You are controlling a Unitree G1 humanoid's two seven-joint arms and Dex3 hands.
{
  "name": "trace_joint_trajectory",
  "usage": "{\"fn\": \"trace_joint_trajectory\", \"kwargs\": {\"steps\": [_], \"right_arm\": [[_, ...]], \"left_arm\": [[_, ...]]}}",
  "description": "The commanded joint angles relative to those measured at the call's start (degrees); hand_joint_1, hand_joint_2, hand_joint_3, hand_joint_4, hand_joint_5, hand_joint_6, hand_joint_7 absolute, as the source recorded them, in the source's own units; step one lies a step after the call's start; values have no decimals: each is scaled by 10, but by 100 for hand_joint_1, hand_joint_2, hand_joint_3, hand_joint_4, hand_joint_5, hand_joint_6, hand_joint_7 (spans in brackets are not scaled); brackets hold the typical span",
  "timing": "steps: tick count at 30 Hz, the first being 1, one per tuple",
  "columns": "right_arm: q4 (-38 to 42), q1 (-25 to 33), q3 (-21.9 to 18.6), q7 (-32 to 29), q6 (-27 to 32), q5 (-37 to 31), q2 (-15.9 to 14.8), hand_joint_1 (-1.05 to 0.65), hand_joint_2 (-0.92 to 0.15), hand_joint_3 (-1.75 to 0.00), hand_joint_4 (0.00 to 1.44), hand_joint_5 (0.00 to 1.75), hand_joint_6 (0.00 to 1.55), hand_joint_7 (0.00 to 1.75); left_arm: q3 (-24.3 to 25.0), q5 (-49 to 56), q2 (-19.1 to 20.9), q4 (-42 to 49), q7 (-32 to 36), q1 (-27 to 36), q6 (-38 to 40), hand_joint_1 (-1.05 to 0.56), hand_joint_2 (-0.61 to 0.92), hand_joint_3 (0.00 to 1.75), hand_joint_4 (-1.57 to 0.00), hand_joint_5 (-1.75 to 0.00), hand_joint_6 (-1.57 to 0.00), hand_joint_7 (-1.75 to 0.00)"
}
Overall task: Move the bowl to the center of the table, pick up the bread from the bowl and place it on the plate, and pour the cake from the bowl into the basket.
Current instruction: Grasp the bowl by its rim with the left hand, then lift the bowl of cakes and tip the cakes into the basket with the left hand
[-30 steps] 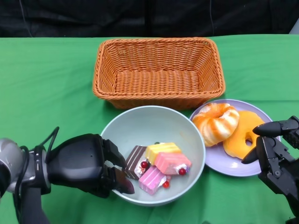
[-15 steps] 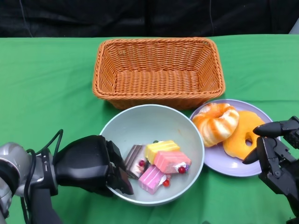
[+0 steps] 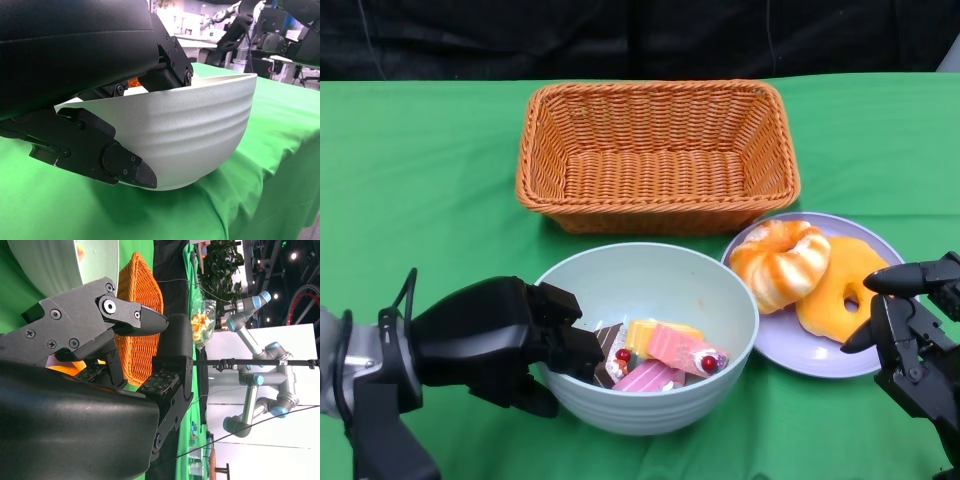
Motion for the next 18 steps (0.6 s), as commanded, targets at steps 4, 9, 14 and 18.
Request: {"fn": "trace_joint_trajectory", "kwargs": {"steps": [4, 9, 14, 18], "right_arm": [[-4, 1, -5, -5, 3, 4, 1, -16, -78, -65, 69, 153, 73, 115], [-3, 0, -6, -7, 4, 2, 1, -14, -79, -65, 70, 154, 73, 116], [-3, 0, -6, -7, 4, 2, 1, -14, -79, -65, 69, 155, 72, 117], [-3, 0, -6, -7, 4, 2, 1, -14, -79, -65, 69, 155, 72, 118]], "left_arm": [[82, -75, 50, -55, -79, 30, -65, -23, 92, 12, -79, -175, -80, -133], [157, -123, 68, -92, -126, 58, -99, -26, 92, 22, -82, -175, -79, -142], [199, -147, 60, -93, -186, 73, -110, -27, 92, 24, -83, -175, -78, -145], [223, -163, 53, -90, -225, 81, -117, -27, 92, 24, -83, -175, -78, -146]]}}
